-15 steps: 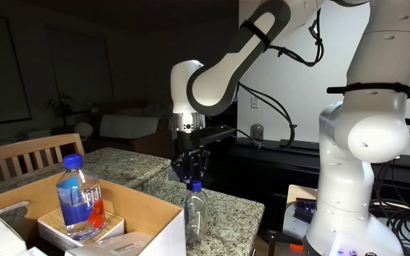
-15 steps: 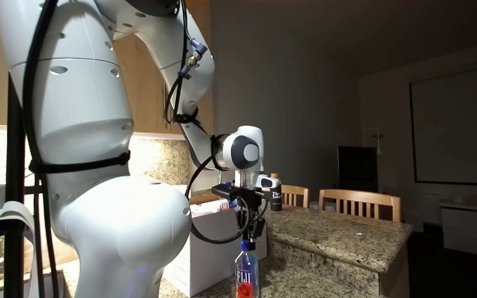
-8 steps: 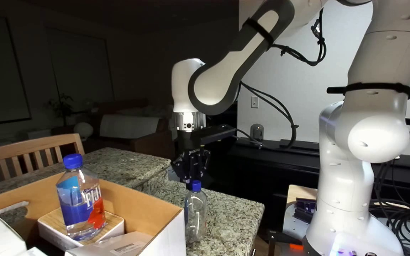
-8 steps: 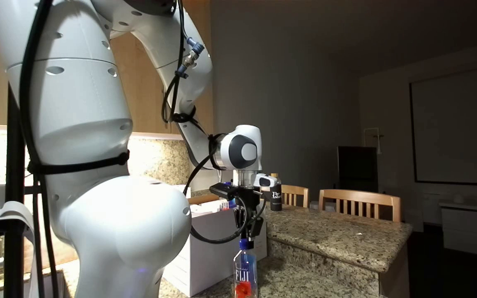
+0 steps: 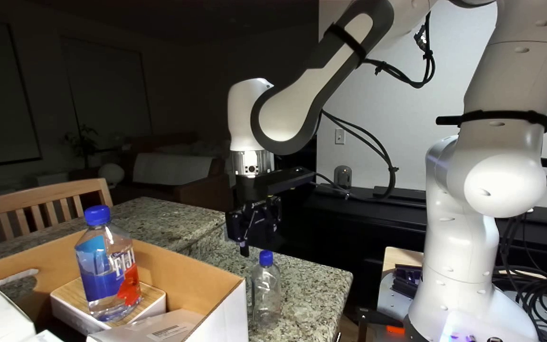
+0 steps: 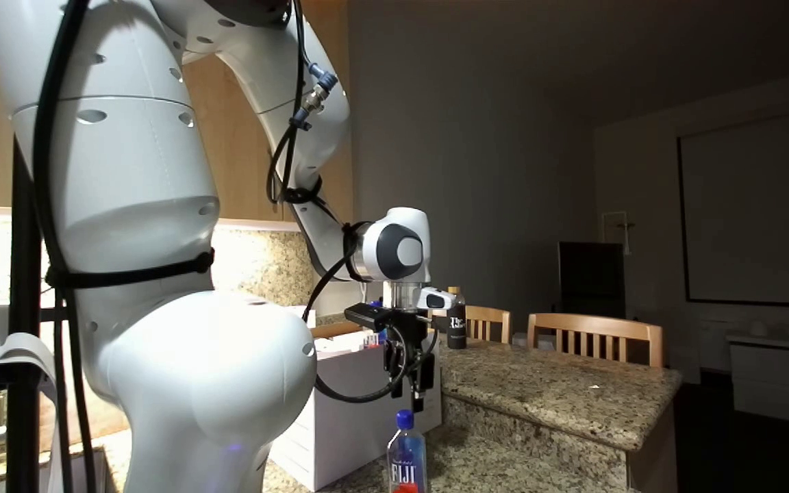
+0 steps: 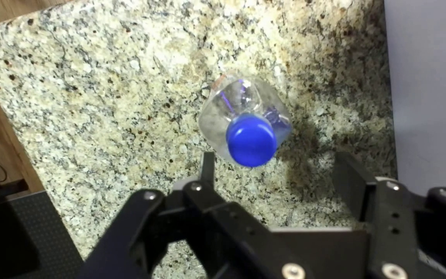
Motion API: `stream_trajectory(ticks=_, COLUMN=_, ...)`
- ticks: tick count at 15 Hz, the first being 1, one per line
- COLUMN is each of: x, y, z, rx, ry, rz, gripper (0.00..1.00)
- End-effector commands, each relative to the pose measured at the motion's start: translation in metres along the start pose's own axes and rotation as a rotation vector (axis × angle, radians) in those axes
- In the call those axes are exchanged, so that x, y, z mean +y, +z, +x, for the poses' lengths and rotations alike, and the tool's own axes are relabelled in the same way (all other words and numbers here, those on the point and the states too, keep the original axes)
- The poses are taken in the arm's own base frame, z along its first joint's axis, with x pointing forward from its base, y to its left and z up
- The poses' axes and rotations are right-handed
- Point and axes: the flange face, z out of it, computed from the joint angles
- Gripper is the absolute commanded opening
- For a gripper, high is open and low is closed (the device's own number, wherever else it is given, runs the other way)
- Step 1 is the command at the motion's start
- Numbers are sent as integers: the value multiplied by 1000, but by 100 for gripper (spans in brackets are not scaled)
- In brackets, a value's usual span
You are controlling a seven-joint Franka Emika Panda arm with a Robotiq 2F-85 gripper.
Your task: Remove the bottles from the box and put them on the counter
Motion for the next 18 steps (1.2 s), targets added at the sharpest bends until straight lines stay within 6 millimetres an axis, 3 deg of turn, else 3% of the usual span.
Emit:
stream_trajectory(ticks=1, x=3, y=1, z=-3, rx=8, ry=-7, rz=15, gripper=100)
stream_trajectory(ticks=7, x=-9, y=-3, z=-4, rx=9, ry=-67, rz=-7, gripper=100)
stream_trajectory(ticks=10, x=-57, y=-42, z=39, rx=7, ry=-126, rz=-32, gripper=100)
stream_trajectory(ticks=12, x=-78, y=-74, z=58, rx=32, ry=-161, rz=-51, gripper=100)
stream_trajectory(ticks=18, x=-151, y=-174, z=94, rx=85, ry=-273, rz=-131, gripper=100)
